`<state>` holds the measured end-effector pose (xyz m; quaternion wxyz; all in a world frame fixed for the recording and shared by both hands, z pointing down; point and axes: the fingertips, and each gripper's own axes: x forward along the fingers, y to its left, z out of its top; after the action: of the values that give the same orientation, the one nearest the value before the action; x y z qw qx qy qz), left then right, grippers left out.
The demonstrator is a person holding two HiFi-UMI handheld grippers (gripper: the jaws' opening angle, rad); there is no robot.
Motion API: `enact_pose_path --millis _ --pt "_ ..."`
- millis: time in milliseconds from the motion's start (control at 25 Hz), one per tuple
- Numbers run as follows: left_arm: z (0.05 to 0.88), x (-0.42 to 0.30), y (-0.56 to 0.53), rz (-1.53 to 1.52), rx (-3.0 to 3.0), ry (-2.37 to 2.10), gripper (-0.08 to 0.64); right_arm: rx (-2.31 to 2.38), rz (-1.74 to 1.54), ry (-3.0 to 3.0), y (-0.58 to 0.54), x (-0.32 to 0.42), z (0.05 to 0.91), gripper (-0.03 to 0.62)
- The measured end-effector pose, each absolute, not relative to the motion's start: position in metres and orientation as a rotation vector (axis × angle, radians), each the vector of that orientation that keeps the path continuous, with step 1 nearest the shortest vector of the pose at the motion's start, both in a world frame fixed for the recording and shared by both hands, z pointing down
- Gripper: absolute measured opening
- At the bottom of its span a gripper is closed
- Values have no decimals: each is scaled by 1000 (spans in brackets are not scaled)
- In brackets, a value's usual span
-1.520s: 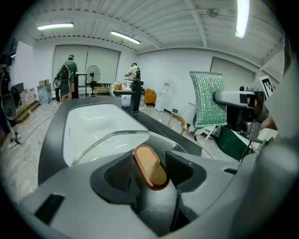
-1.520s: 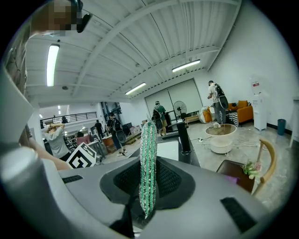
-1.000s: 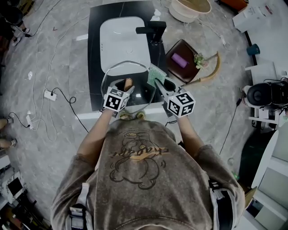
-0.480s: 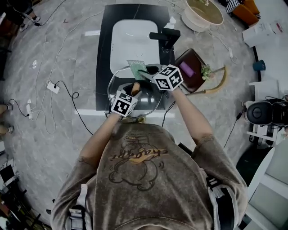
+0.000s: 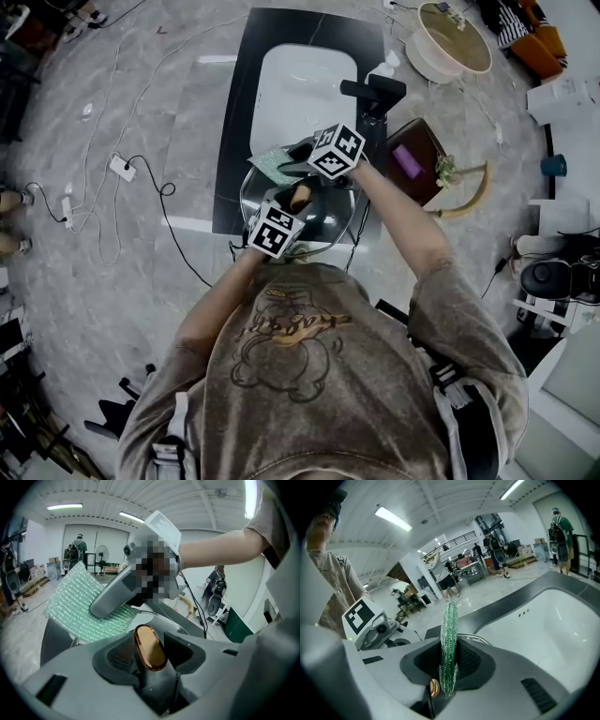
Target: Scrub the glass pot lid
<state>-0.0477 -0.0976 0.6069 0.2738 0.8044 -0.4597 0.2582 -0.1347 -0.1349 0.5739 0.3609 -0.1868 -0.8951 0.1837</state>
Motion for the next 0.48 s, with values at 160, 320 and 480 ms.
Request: enact_pose_path --millis 160,320,480 --pt "609 -50 -97 687 2150 -1253 201 -620 479 -2216 -123 -145 578 83" --pt "609 -50 -97 675 2137 -1271 198 -710 477 -2147 -107 -149 584 83" --pt "608 -49 -97 664 2124 -1280 195 -764 481 -2093 -94 -151 592 81"
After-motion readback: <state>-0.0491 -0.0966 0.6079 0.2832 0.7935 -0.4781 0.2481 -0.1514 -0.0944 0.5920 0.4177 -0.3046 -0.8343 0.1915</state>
